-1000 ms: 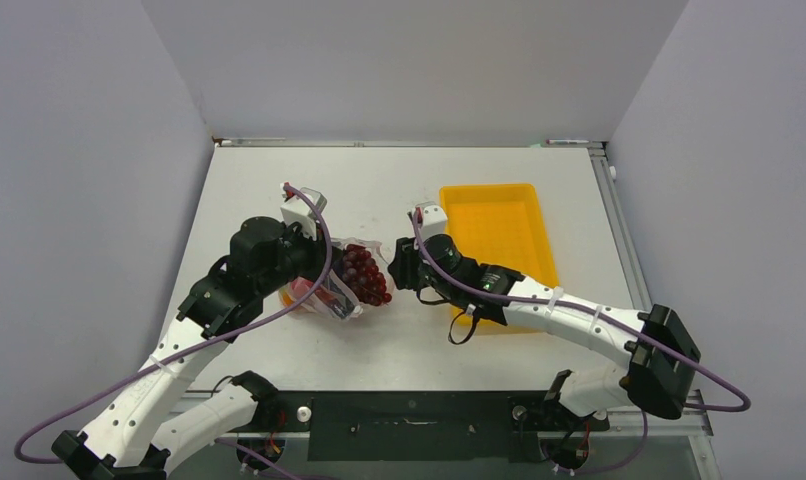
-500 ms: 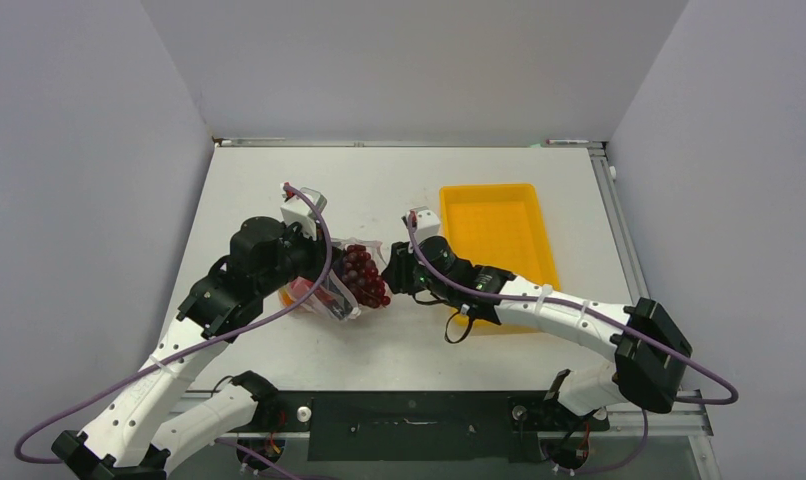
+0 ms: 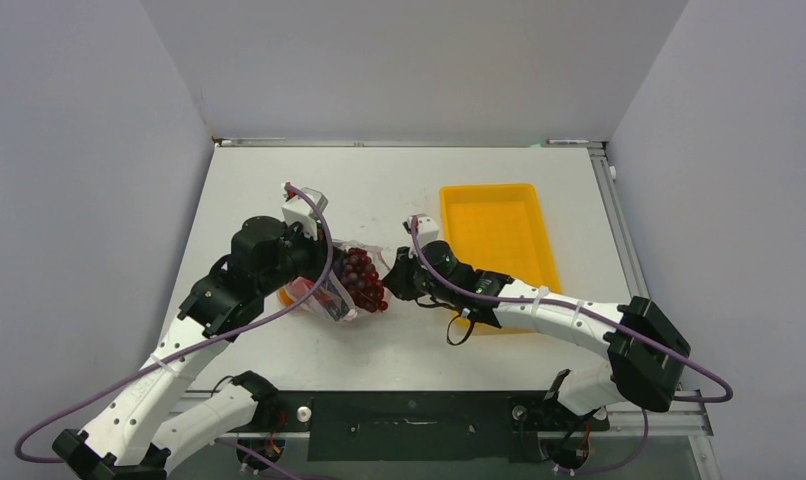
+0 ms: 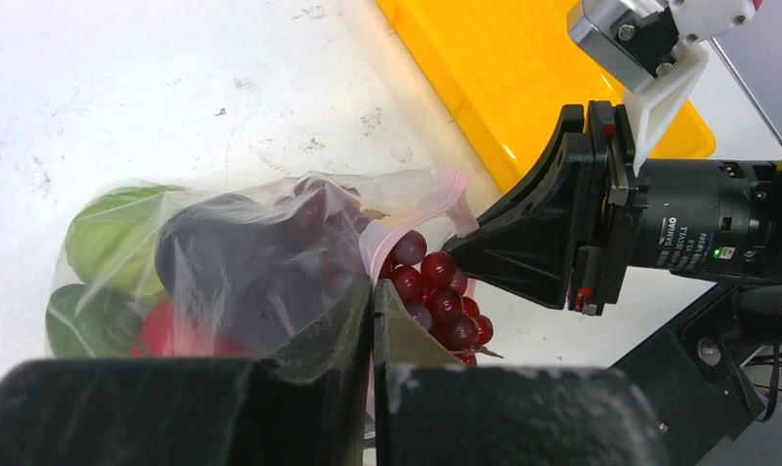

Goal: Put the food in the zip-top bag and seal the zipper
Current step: Adjust the zipper food storage bag at the center of the board.

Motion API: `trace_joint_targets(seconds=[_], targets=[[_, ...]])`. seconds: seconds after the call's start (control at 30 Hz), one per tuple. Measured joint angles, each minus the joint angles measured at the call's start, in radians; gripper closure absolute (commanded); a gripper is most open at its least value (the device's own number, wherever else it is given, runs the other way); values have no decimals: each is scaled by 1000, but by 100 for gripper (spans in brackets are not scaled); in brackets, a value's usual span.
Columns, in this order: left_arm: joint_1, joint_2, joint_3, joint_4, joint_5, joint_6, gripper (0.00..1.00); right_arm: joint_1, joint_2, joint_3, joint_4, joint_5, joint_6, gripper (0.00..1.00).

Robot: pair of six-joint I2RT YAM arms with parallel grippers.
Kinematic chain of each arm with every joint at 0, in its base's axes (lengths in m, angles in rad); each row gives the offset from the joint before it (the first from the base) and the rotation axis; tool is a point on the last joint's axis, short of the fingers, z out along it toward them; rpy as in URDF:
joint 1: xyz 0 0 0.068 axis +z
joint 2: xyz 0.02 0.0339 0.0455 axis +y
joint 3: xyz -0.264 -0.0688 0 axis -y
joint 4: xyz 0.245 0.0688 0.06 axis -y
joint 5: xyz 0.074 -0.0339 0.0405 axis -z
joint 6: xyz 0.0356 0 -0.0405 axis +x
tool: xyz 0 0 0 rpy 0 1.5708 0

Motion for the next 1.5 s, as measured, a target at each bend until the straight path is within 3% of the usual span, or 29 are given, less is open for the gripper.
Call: trace_joint_targets(seconds=[0.53, 0.9, 1.2, 1.37, 1.5], targets=[[0, -12, 0, 0, -2, 8, 100, -13, -140, 22, -118, -10, -42, 95], [0, -62, 14, -18, 11, 11, 100, -26, -191, 193, -263, -12, -126, 95], [0, -57, 121, -107, 49, 0, 100, -61, -185, 406, -393, -39, -200, 95], [0, -56, 184, -135, 85, -22, 100, -67, -180, 515, -420, -56, -226, 95], [0, -62, 177, -130, 102, -50, 100, -72, -181, 509, -407, -56, -235, 95]])
